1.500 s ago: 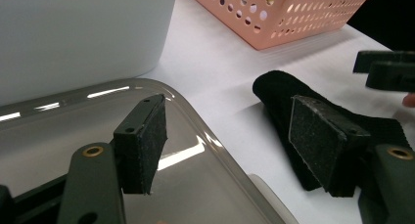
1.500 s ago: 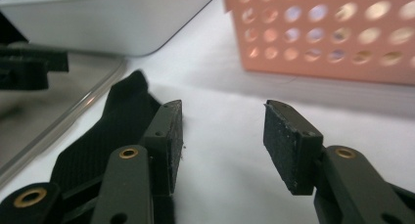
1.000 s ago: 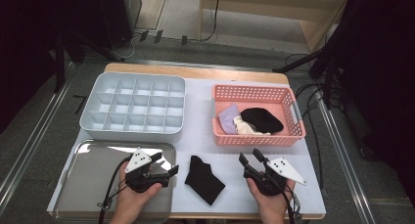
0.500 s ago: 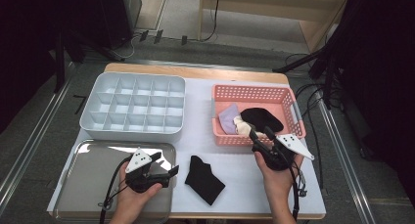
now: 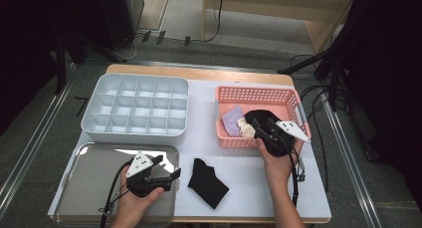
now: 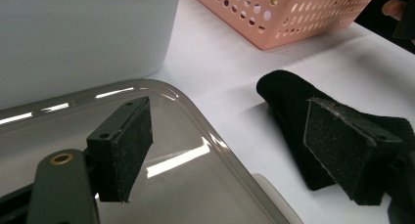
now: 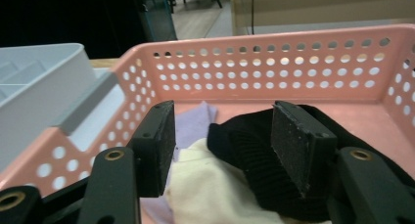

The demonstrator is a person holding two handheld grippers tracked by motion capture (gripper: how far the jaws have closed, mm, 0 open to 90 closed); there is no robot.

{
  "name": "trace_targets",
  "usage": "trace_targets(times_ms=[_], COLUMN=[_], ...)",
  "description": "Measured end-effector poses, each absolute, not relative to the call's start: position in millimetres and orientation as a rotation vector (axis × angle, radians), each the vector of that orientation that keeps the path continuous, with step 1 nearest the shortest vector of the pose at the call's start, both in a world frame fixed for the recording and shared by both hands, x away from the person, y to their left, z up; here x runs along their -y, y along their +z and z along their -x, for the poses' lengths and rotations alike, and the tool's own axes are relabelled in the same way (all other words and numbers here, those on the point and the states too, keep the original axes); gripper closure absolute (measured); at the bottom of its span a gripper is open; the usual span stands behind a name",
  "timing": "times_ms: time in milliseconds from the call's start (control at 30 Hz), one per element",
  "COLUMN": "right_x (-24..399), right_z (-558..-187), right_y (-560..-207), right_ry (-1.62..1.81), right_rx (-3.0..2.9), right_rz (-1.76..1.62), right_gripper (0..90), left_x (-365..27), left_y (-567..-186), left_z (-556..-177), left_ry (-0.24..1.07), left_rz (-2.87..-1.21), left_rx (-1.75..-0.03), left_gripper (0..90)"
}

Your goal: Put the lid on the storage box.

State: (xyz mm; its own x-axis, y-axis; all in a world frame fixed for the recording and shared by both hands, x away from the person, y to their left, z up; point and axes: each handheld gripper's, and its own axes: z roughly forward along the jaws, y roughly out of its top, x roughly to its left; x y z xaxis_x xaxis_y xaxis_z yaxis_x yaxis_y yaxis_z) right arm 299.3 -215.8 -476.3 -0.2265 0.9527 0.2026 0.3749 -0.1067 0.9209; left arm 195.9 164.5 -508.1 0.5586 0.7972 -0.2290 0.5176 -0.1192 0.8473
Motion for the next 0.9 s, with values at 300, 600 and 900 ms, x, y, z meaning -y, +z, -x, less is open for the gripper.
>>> trace_targets(times_ms=[300,600,900], right_x=[211.2,214.7,211.9], right_z=[-317.6,-348.4,-360.2], right_y=[-468.2,-478.3,-482.5], right_ry=[1.306,1.17,1.083], right_rx=[-1.601,-1.68,-1.753], right_rz=[-1.486,-1.604,-1.648], right_gripper=[42.1,41.2,35.8], left_x=[-165.2,-164.0,-163.5], left_y=[-508.2,-508.6,-508.5], left_z=[-195.5,-196.4,-196.3], left_ry=[0.349,0.345,0.347], left_rz=[-1.786,-1.787,-1.794], left_rx=[-1.084,-1.082,-1.08], left_gripper=[19.3,19.4,20.3])
